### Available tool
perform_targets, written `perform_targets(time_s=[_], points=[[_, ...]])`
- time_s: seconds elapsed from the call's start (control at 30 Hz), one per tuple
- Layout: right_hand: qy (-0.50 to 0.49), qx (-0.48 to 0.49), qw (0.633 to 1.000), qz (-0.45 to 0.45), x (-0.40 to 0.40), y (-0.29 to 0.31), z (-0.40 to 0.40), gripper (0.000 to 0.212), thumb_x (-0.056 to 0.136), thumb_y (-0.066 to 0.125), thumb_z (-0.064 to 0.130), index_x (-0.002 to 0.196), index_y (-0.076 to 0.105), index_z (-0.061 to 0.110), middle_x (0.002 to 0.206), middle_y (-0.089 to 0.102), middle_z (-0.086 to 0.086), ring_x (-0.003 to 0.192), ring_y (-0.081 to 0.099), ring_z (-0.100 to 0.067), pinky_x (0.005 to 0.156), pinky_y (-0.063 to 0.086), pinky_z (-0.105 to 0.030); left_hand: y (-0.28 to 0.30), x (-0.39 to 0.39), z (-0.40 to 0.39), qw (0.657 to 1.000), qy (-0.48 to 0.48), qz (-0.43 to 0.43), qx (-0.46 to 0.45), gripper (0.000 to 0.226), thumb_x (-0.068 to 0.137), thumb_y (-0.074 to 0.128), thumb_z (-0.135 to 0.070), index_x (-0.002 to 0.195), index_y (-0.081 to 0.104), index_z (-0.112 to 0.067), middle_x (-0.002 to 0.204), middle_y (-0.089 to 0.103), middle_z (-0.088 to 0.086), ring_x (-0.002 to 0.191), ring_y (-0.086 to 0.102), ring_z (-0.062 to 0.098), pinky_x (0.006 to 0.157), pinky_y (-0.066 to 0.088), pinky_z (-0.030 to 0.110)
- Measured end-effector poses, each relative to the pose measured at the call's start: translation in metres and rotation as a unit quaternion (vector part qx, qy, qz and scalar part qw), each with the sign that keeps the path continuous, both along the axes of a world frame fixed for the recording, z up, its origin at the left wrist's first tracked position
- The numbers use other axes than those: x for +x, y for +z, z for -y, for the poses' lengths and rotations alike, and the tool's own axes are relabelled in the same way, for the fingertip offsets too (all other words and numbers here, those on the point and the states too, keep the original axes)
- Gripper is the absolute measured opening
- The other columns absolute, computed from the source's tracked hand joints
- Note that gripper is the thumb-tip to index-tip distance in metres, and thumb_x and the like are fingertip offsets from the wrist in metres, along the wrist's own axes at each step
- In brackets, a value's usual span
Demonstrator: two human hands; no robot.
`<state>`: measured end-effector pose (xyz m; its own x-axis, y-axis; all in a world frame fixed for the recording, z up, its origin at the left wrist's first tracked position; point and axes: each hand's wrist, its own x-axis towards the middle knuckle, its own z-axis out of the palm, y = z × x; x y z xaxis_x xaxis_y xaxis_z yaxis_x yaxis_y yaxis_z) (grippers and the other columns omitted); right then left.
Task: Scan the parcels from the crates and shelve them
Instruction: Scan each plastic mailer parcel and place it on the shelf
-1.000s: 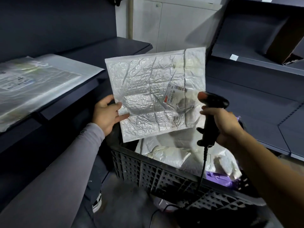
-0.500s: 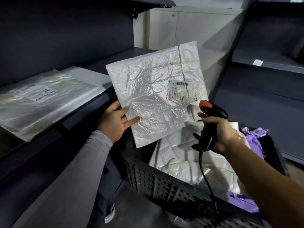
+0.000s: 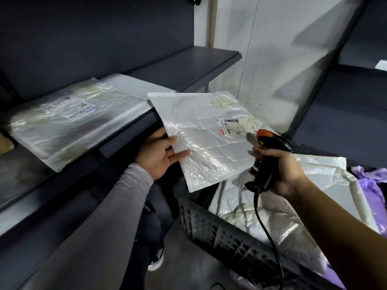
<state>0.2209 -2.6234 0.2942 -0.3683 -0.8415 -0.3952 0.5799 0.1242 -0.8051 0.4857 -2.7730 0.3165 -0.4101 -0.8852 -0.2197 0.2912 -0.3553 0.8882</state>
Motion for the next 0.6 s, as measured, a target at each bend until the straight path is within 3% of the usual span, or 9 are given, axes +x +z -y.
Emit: perform_targets(time_s=[0.13, 0.3, 0.43, 0.6], points=[[-0.003, -0.012, 0.999, -0.038, -0.001, 0.013, -0.004, 0.025, 0.095, 0.06, 0.009, 0.117, 0.07, 0.012, 0.106, 0.071, -0.006, 0.079, 0.06, -0.014, 0.081, 0.054, -0.037, 0.006, 0.002, -0.007, 1.0, 0.012, 0.014, -0.006, 0.029, 0.105, 0.052, 0.001, 0.116, 0.07, -0.019, 0.115, 0.074, 0.007, 0.097, 0.074, 0.026, 0.072, 0.066, 0.041], [-0.013, -0.061, 0.996, -0.065, -0.004, 0.041, -0.013, 0.036, 0.093, 0.063, 0.007, 0.128, 0.069, 0.014, 0.11, 0.073, -0.011, 0.097, 0.062, -0.019, 0.083, 0.057, -0.039, 0.021, 0.005, -0.023, 0.999, 0.034, 0.013, -0.016, 0.027, 0.103, 0.054, 0.002, 0.119, 0.069, -0.013, 0.121, 0.07, 0.012, 0.11, 0.07, 0.034, 0.07, 0.064, 0.04], [0.01, -0.09, 0.995, -0.052, 0.002, 0.068, -0.016, 0.036, 0.095, 0.063, 0.009, 0.13, 0.067, 0.011, 0.102, 0.07, -0.008, 0.081, 0.068, -0.016, 0.071, 0.062, -0.033, 0.047, 0.015, -0.036, 0.997, 0.061, 0.029, -0.038, 0.03, 0.103, 0.054, 0.003, 0.113, 0.072, -0.019, 0.115, 0.076, 0.009, 0.105, 0.074, 0.034, 0.071, 0.064, 0.041], [0.035, -0.103, 0.993, -0.039, 0.025, 0.09, 0.003, 0.047, 0.087, 0.071, 0.01, 0.134, 0.064, 0.007, 0.109, 0.065, -0.013, 0.084, 0.064, -0.023, 0.076, 0.062, -0.038, 0.09, 0.046, -0.043, 0.989, 0.127, 0.051, -0.047, 0.034, 0.101, 0.053, 0.008, 0.112, 0.073, -0.017, 0.12, 0.074, 0.013, 0.103, 0.075, 0.037, 0.068, 0.064, 0.043]])
